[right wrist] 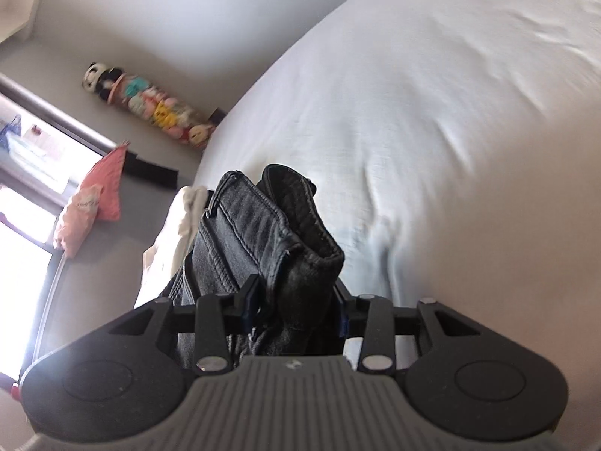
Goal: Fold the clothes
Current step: 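Carry the jeans bundle with both tools over the white linen stack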
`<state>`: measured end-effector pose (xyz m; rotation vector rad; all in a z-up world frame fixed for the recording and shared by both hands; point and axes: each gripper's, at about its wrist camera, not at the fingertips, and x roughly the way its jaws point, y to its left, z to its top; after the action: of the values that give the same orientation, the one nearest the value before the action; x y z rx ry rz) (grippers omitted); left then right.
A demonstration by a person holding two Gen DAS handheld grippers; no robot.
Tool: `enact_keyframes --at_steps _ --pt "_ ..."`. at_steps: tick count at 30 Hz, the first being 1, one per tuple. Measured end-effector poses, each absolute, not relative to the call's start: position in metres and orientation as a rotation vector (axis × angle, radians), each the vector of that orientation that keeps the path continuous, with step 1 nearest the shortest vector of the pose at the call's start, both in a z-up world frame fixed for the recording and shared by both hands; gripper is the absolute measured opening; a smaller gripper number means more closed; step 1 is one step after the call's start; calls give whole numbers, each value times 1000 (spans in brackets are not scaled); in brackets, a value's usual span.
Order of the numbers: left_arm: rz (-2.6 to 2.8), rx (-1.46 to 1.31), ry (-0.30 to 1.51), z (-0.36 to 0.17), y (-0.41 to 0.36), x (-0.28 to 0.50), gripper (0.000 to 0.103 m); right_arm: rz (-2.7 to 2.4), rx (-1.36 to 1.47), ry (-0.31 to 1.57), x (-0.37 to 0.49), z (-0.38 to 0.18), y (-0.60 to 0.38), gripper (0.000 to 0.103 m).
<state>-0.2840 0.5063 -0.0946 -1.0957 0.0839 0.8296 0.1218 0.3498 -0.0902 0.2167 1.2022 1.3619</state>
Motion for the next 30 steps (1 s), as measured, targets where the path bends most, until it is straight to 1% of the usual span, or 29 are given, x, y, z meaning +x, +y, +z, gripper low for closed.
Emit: enact_keyframes --at_steps 8,19,24,30 --pt "962 -1077 -70 -64 556 -340 23 1577 120 1165 87 -42 477 42" --pt "1189 -960 -185 -43 661 -418 23 1888 17 1101 -24 -12 683 42" --pt "1248 -959 -199 -62 700 -437 23 1963 -34 1070 -65 -14 758 42" --pt "1291 -1014 -147 -100 728 -447 23 1975 -141 1077 -96 -49 811 42"
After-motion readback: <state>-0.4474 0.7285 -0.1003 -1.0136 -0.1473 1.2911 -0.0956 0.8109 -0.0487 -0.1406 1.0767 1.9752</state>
